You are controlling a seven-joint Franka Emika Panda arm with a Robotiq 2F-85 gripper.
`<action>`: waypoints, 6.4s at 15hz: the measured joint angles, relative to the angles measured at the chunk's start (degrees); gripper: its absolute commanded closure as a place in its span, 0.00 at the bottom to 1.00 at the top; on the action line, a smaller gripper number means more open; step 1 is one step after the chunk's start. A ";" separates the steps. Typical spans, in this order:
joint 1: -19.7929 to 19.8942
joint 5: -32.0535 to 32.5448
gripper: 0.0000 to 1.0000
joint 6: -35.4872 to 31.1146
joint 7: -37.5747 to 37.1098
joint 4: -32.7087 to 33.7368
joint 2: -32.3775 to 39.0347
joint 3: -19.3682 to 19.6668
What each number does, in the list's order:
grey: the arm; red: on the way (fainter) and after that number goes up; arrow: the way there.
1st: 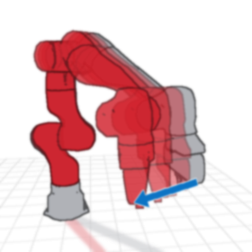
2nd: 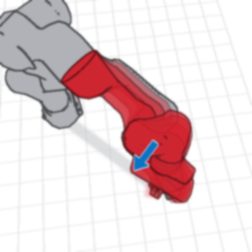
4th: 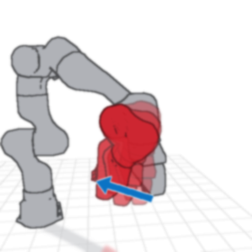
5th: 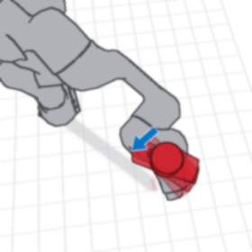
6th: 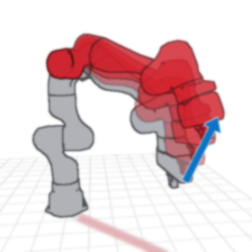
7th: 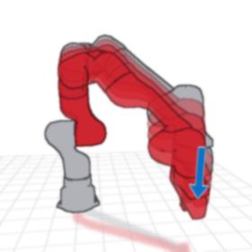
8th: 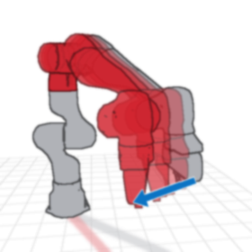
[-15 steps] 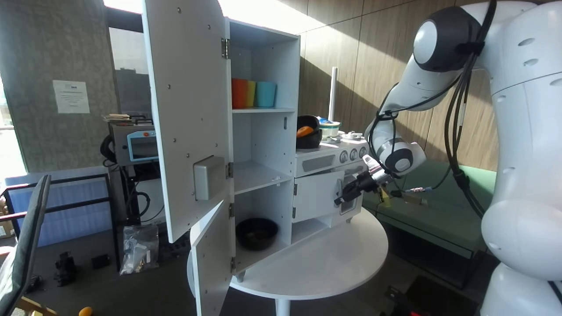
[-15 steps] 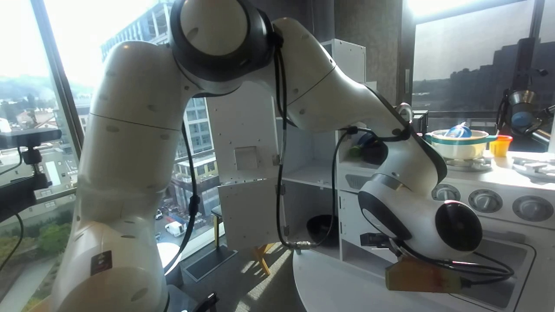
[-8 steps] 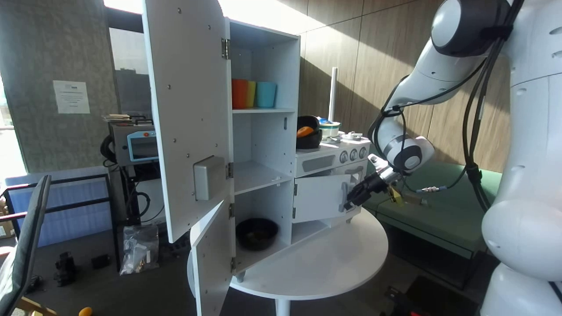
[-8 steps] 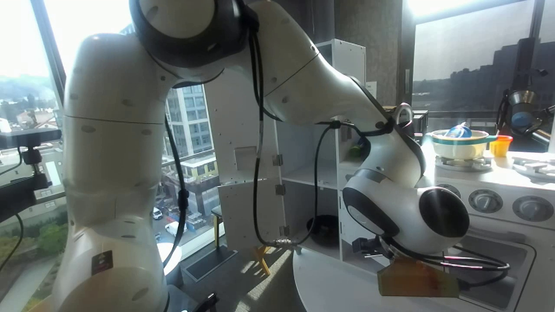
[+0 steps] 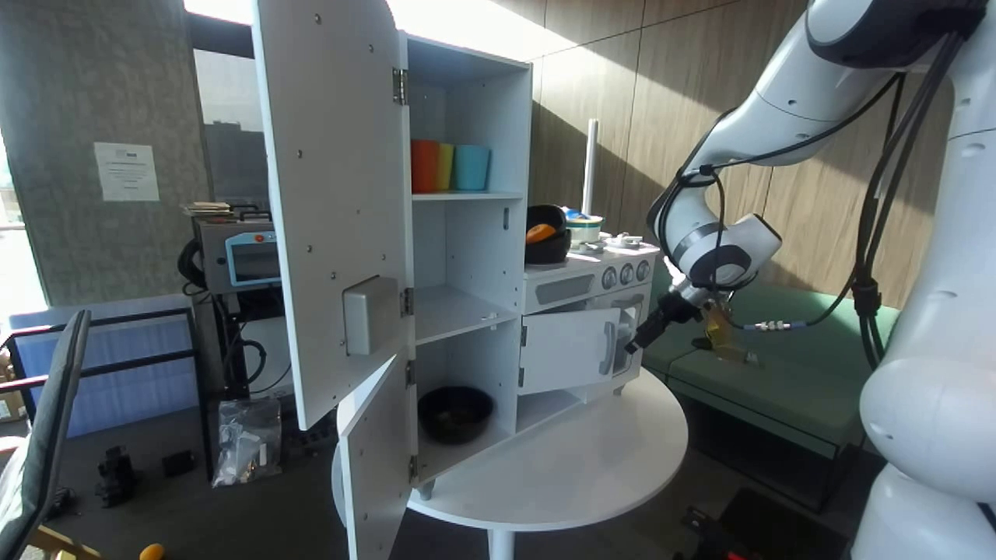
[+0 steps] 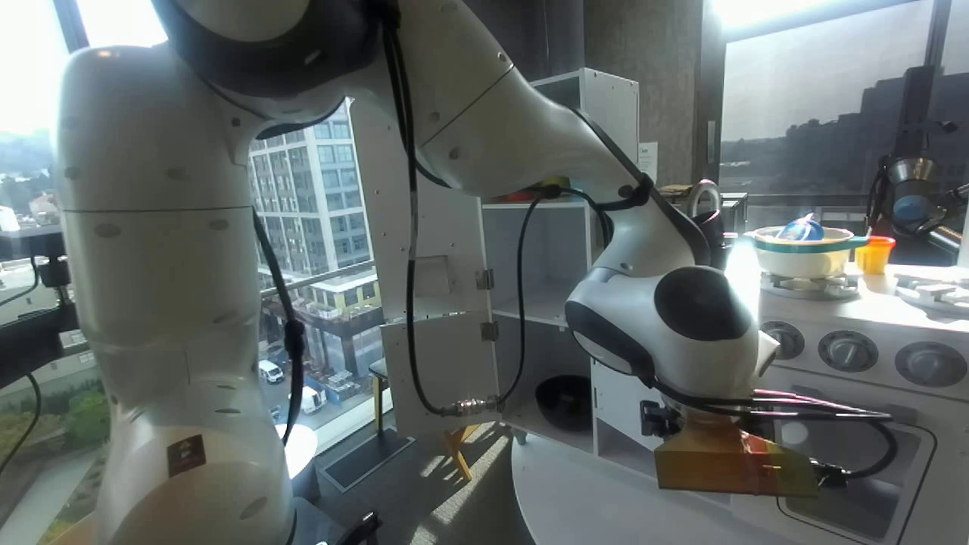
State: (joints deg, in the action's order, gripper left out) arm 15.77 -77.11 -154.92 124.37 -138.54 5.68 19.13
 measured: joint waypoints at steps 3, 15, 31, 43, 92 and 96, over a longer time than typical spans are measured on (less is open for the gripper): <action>-1.22 -2.11 0.00 -2.08 -8.63 2.63 -0.24 -0.51; -1.27 26.82 0.00 -7.56 -52.56 7.18 -3.15 0.26; -2.90 29.13 0.00 -6.17 -57.29 9.26 1.88 -0.68; -3.22 46.84 0.00 -2.84 -58.37 0.27 -4.07 0.61; -5.72 9.34 0.00 -12.70 -87.47 14.64 10.46 5.77; -6.57 15.87 0.00 -10.01 -97.83 16.69 9.64 7.33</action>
State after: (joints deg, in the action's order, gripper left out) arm 9.19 -61.24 -164.93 26.54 -121.85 15.32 26.47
